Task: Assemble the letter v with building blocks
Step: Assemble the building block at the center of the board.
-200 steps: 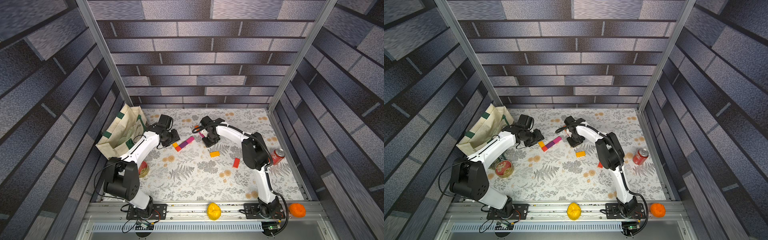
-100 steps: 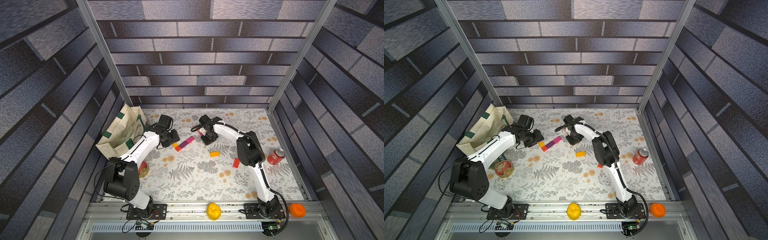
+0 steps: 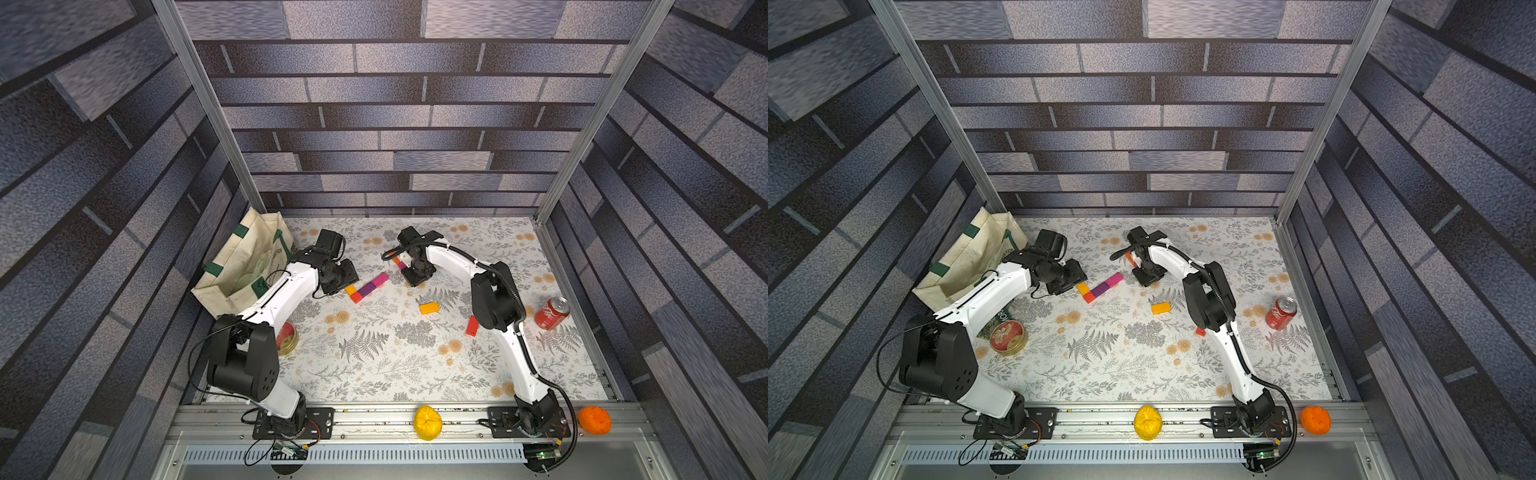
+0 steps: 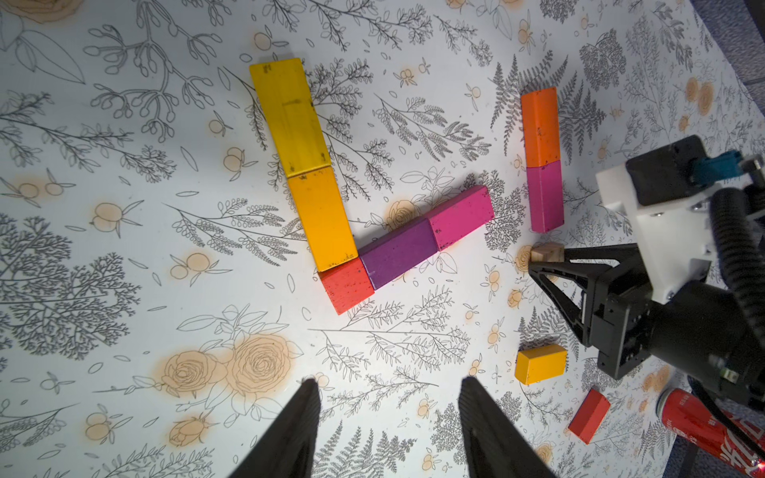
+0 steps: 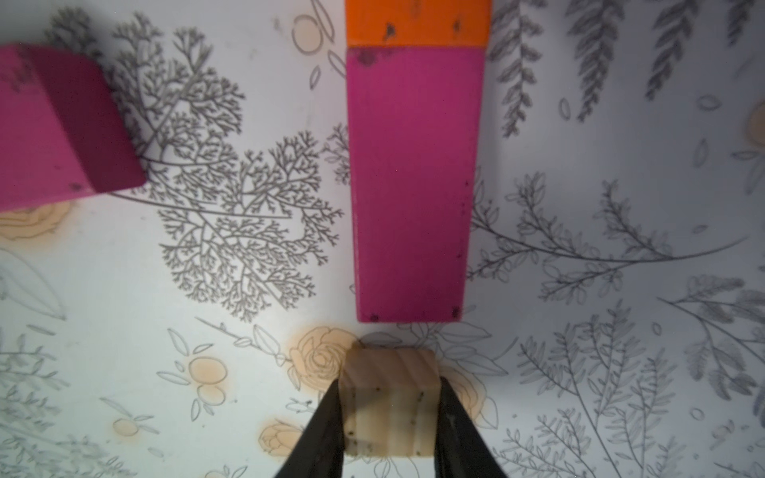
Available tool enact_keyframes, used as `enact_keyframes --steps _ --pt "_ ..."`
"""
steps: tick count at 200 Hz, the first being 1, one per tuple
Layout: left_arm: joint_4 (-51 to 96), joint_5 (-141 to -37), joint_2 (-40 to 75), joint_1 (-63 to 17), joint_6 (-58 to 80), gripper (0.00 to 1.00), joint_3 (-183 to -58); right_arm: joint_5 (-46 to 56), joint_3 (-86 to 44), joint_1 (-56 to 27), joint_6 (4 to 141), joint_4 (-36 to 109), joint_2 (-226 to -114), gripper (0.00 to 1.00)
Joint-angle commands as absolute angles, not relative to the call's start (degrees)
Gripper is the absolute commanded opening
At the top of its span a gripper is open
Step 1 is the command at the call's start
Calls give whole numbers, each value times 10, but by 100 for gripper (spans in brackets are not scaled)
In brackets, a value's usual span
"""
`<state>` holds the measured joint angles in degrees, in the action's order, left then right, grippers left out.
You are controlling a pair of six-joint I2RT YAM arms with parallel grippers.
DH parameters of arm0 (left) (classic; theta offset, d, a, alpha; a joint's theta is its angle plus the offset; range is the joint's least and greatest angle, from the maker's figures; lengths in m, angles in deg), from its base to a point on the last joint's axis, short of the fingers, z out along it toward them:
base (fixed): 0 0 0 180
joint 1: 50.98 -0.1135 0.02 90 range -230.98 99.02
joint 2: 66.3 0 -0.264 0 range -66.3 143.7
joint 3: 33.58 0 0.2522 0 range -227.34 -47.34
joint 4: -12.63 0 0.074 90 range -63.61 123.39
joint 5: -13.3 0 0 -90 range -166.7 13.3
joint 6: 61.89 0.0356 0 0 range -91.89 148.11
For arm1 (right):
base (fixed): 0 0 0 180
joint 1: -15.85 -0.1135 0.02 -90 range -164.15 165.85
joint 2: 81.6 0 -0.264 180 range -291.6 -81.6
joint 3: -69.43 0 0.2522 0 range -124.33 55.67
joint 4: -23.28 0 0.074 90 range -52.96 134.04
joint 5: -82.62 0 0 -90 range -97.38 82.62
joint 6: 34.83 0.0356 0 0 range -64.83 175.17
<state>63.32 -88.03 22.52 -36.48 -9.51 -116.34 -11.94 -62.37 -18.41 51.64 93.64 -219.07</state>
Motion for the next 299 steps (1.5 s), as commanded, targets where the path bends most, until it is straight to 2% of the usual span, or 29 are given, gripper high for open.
enact_keyframes --steps 1,69,136,188,252,267,272,284,299 --pt "652 -866 216 -368 -83 57 -1167 -128 -633 -179 515 954 -2216 36" --pt "653 -869 218 -370 -81 57 -1171 -127 -641 -177 517 953 -2221 44" --pt "653 -871 213 -370 -80 57 -1171 -135 -632 -177 522 955 -2185 69" --pt "649 -877 208 -368 -83 57 -1166 -138 -558 -177 552 918 -2075 83" --pt "634 -885 219 -345 -92 56 -1164 -97 -421 -175 611 862 -1908 88" --pt "634 -887 232 -332 -95 56 -1171 -76 -383 -173 637 841 -1887 84" --pt "634 -887 237 -328 -95 56 -1173 -71 -369 -172 647 833 -1881 79" --pt "636 -888 251 -320 -95 56 -1182 -60 -341 -170 672 817 -1873 50" --pt "636 -897 268 -313 -96 56 -1192 -53 -310 -166 697 800 -1870 26"
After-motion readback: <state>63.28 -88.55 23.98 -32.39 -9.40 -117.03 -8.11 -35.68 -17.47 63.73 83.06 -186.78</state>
